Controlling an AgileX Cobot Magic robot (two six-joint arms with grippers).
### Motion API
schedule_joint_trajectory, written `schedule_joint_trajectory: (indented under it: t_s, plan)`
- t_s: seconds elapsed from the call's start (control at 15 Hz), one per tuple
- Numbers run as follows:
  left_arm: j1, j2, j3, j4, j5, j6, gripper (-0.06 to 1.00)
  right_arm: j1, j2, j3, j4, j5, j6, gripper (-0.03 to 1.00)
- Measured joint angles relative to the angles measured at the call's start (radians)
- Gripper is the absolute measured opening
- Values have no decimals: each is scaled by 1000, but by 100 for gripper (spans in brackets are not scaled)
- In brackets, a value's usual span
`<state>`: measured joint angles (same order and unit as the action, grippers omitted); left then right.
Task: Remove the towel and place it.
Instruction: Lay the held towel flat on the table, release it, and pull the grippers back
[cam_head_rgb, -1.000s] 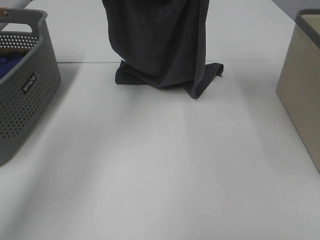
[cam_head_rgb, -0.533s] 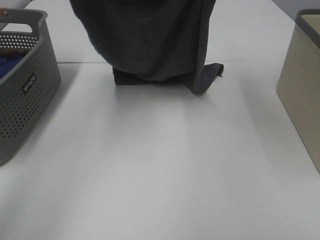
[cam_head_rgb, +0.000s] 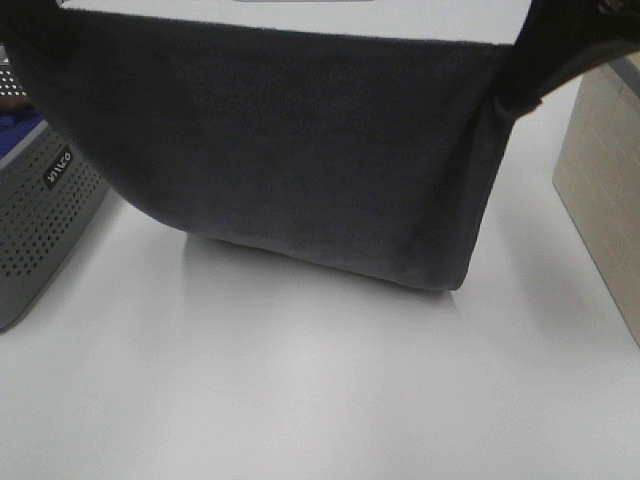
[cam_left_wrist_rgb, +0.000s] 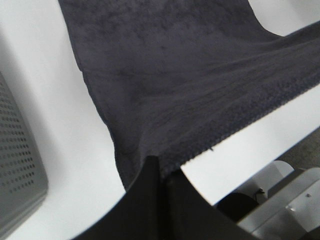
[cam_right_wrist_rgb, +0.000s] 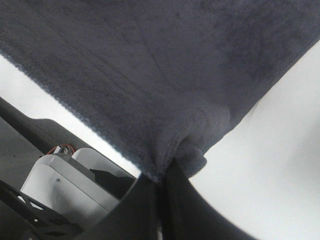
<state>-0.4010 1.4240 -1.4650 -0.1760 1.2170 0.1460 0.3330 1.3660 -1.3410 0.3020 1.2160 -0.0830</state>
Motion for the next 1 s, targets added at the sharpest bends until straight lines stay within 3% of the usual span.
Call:
schedule_joint_trajectory:
  t_s: [0.4,0.73,1.0]
  plan:
    - [-19,-116,247,-155,-22,20,0,5,-175,149,-64,-20,0,1]
    - [-215,-129,353,-131,-20,14,0,5,-264,321,-107,-5,0,1]
    - [-265,-131,446,-137,-27,-10,0,5,-304,441,-62,-5,0,1]
